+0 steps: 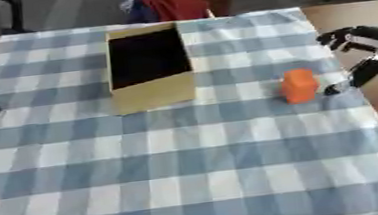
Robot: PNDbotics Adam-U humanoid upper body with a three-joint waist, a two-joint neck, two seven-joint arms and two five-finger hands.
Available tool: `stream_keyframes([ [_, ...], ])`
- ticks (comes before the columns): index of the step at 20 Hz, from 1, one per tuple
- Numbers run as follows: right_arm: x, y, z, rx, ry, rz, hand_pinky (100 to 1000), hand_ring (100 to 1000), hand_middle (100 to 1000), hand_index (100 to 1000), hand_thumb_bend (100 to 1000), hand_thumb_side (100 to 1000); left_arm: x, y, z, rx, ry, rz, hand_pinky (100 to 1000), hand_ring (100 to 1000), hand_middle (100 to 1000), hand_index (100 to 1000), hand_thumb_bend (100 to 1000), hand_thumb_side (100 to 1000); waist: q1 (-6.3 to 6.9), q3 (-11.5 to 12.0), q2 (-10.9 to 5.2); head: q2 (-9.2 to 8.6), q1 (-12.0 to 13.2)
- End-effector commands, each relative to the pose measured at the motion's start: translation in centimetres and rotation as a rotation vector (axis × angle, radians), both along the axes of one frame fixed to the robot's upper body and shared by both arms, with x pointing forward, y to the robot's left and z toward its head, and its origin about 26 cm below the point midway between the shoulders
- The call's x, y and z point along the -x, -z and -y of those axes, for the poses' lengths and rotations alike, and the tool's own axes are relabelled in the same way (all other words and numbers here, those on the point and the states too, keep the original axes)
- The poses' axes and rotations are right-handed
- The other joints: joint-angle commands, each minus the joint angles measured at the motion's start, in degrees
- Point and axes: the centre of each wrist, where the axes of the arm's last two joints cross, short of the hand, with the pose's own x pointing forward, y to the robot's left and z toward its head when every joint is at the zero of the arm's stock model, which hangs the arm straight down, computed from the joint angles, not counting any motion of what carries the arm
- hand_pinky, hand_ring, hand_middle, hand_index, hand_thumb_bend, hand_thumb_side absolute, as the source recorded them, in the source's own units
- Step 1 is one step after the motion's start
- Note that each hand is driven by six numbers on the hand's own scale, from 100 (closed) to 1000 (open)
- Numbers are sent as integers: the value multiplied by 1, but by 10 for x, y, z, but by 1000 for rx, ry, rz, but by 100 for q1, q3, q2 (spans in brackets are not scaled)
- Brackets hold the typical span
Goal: Pick up objects on the table and place them in the box.
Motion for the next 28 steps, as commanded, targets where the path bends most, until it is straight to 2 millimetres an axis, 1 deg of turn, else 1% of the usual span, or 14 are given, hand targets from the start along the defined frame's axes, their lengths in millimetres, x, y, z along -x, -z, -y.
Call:
stream_keyframes([
  [1, -3, -16, 2, 8, -8, 27, 792, 853, 871, 978, 686, 269, -1, -7, 1, -6, 11, 25, 848, 712, 666, 727, 100, 605, -3, 3, -53, 28, -17],
  [12, -8, -10, -9, 2, -32, 2, 790, 846, 838, 951, 673, 269, -1, -7, 1, -6, 13, 25, 849, 713, 666, 727, 100, 606, -1, 7, -39, 28, -31],
  [19, -8, -4, -11, 0, -36, -21, 788, 842, 824, 937, 663, 267, -1, -7, 1, -5, 14, 25, 850, 714, 666, 727, 100, 606, -9, 14, -33, 28, -38],
  [28, -10, -4, -17, -3, -69, -29, 784, 834, 796, 909, 653, 270, -1, -7, 1, -6, 15, 24, 851, 715, 667, 727, 100, 607, -22, 24, -33, 28, -51],
])
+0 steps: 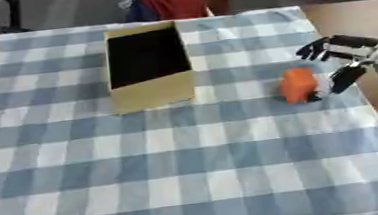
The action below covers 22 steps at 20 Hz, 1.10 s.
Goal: Pick up objects on the table and place them in the box.
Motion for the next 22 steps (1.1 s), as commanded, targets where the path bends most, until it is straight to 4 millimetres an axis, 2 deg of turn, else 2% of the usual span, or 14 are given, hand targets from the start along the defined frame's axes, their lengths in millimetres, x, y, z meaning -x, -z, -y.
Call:
stream_keyframes([
  [1, -3, -17, 2, 4, -9, 31, 784, 833, 792, 904, 652, 271, -1, -6, 1, -4, 11, 22, 851, 715, 667, 727, 100, 607, -4, 4, -60, 28, -18],
  [11, -6, -16, -5, -14, -34, 27, 776, 818, 742, 847, 591, 312, -2, -7, 1, -5, 13, 24, 852, 716, 667, 727, 100, 609, -30, 10, -59, 28, -31],
  [16, -6, -17, -7, -25, -26, 38, 768, 806, 710, 721, 480, 335, -2, -7, 1, -6, 14, 24, 852, 716, 667, 727, 100, 608, -50, 15, -67, 28, -31],
  [22, -6, -18, -7, -29, -17, 61, 765, 802, 704, 654, 383, 322, -2, -7, 1, -6, 15, 26, 852, 716, 667, 726, 100, 608, -59, 25, -80, 28, -39],
])
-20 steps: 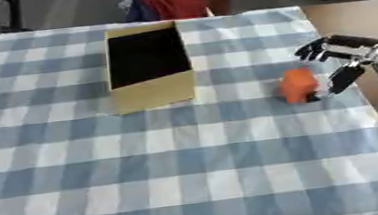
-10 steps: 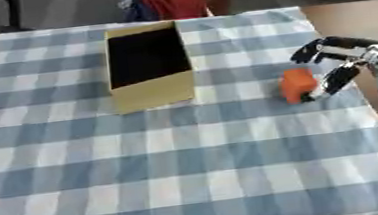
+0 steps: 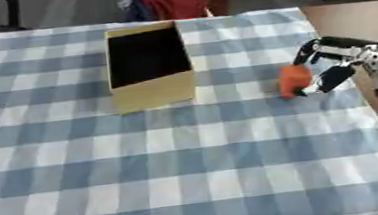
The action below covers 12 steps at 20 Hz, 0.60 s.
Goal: Pick up objects on the table and place them in the box.
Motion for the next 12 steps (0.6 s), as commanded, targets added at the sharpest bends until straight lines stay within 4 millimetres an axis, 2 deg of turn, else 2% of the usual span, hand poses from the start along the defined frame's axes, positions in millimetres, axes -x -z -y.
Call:
stream_keyframes([
  [1, -3, -20, 3, 10, 4, 59, 765, 802, 702, 635, 368, 321, -1, -7, 0, -5, 12, 23, 852, 716, 667, 726, 100, 607, -8, 8, -82, 28, -17],
  [6, -7, -33, -1, 21, -5, 99, 766, 804, 706, 636, 360, 331, -1, -7, 0, -7, 13, 24, 852, 716, 667, 726, 100, 605, -9, 29, -95, 28, -26],
  [12, -24, -75, -27, 62, -48, 209, 772, 812, 724, 637, 324, 376, -1, -7, 1, -11, 22, 23, 851, 716, 667, 726, 100, 602, -13, 111, -128, 28, -128],
])
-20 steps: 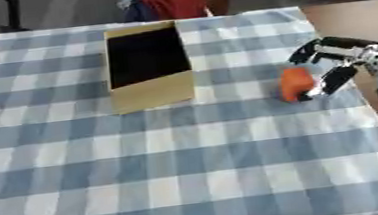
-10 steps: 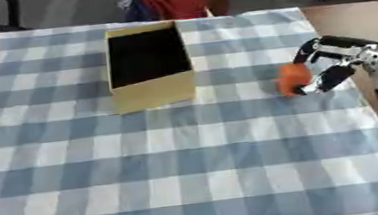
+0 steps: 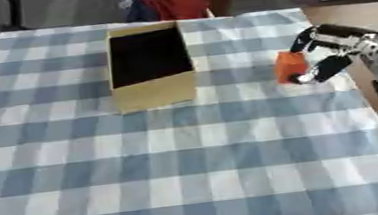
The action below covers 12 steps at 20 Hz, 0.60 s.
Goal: Pick up objects on the table and place them in the box.
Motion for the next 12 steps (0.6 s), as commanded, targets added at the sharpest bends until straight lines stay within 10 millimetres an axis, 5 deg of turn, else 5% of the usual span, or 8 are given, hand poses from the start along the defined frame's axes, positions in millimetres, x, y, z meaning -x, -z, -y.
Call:
stream_keyframes([
  [1, -10, -40, -14, 40, -22, 107, 773, 813, 728, 630, 315, 385, -1, -7, 1, -14, 20, 22, 852, 716, 667, 726, 100, 603, -3, 45, -89, 28, -101],
  [6, -24, -71, -47, 78, -44, 193, 777, 818, 740, 632, 290, 408, -2, -7, 4, -15, 38, 21, 852, 716, 666, 726, 100, 604, -20, 256, -61, 28, -285],
  [12, -39, -80, -92, 109, -46, 228, 777, 820, 748, 636, 282, 419, -4, -10, 10, -15, 82, 25, 853, 716, 666, 725, 100, 605, -8, 586, -2, 28, -623],
])
